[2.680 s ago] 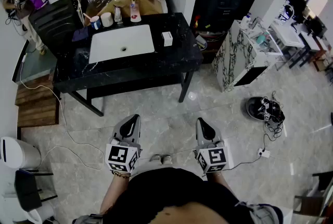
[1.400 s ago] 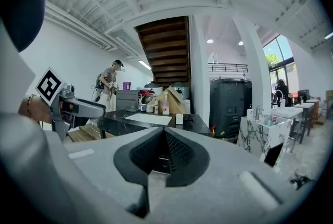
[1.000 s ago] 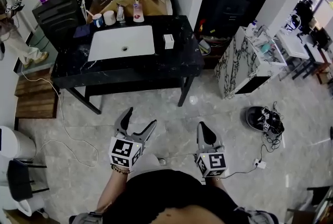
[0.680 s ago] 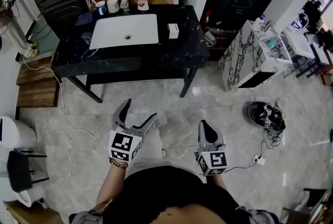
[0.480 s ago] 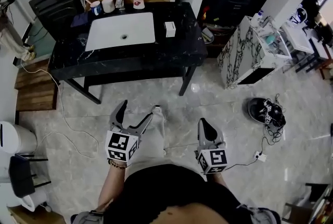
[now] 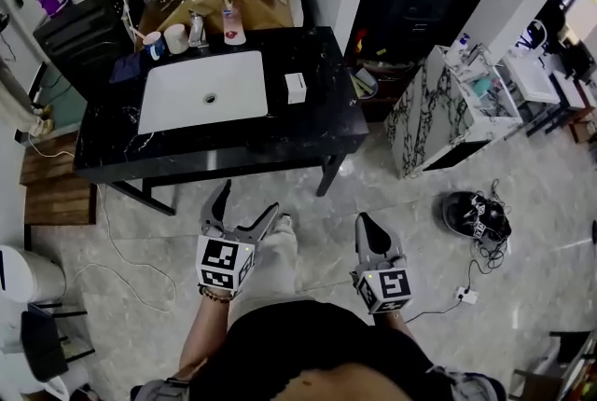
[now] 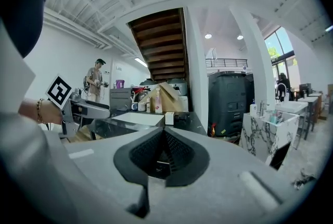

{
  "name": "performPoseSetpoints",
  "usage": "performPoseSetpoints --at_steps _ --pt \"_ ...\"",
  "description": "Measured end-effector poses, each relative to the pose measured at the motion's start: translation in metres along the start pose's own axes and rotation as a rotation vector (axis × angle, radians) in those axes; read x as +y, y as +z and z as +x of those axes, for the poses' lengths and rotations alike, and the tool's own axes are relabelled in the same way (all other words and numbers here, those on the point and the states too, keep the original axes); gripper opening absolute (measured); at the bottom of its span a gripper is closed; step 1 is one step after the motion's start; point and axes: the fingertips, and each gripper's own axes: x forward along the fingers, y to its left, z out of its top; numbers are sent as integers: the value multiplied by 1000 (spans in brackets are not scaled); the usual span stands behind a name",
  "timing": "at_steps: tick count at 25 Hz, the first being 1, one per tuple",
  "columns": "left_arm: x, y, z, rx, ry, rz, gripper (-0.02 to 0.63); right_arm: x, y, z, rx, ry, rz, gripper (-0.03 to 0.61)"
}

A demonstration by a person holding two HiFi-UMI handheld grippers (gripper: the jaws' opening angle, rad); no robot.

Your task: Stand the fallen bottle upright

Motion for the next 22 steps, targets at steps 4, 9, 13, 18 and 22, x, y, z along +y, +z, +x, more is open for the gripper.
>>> performPoseSetpoints --at_steps 4,9,13,18,22 --pt "15 18 49 23 -39 44 416 -16 11 46 13 21 -1 4" --pt "40 42 108 54 -72 115 416 -38 29 106 18 5 24 4" --pt "63 60 156 53 -107 84 416 -54 47 157 18 5 22 3" --pt "85 73 213 77 -159 88 416 -76 65 211 6 -15 31 4" --pt "88 86 247 65 -224 112 416 -91 67 238 16 -34 36 3"
